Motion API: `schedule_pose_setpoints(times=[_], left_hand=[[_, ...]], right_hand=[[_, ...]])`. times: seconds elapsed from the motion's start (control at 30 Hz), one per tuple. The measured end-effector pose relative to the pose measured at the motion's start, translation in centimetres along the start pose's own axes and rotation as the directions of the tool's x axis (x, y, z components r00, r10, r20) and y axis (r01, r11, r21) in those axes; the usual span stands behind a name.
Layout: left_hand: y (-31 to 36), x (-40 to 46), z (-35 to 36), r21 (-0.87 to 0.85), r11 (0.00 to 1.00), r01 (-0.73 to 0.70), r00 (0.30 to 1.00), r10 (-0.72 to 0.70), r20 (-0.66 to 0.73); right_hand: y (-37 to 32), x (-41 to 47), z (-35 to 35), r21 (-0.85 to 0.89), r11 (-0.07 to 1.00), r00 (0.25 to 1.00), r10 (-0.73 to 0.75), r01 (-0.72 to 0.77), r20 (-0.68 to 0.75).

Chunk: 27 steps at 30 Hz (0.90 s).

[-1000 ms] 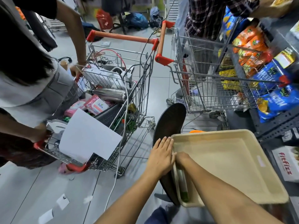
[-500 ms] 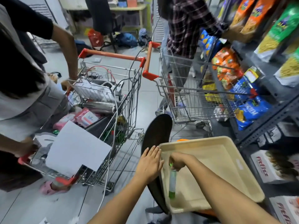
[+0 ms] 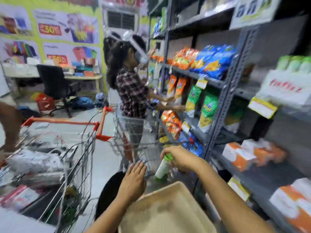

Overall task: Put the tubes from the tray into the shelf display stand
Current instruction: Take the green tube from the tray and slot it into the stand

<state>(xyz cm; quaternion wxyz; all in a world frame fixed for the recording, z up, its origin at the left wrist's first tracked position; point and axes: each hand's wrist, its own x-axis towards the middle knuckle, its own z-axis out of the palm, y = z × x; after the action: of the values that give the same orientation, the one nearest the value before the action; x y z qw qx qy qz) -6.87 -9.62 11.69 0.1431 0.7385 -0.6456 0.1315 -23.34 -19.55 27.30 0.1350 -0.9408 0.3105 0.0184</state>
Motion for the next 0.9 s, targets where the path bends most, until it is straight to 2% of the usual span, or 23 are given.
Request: schedule_pose_setpoints(times=[0.1,0.3,0.47,0.6,0.73,0.9], left_hand=[[3.7,4.8,-1.5,-0.062,0.992,-0.106,0.993,0.101,-0.067],[12.6,15.4,-5.7,-0.109,0.926,-0.361,0.925,0.34,-0.171],[21.2,22.3,-9.5,-0.176,0.844,-0.507,0.843,0.443,-0.305],[27.8,26.1,-12.2,-0.236,0.749,-0.62,0.761,0.5,-0.414],[34.7,28.9,-13.6,-0.274,0.612,-0.742,0.655,0.578,-0.486],[42.8,30.3,-15.2,-0.366,0.47,-0.803,0.596,0.609,-0.523]], right_hand=[[1.5,-3.0,-7.3,-0.092,0.995,0.992,0.013,-0.025,-0.124],[4.2,-9.4,-20.3,-0.254,0.938,0.918,0.13,-0.236,-0.374],[6.5,-14.7,-27.5,-0.269,0.867,0.815,0.229,-0.419,-0.532],[8.5,-18.5,-30.8,-0.254,0.807,0.739,0.297,-0.532,-0.605],[10.8,-22.5,-33.6,-0.238,0.687,0.618,0.377,-0.686,-0.69],[13.9,-27.9,-36.5,-0.179,0.523,0.437,0.426,-0.834,-0.793]])
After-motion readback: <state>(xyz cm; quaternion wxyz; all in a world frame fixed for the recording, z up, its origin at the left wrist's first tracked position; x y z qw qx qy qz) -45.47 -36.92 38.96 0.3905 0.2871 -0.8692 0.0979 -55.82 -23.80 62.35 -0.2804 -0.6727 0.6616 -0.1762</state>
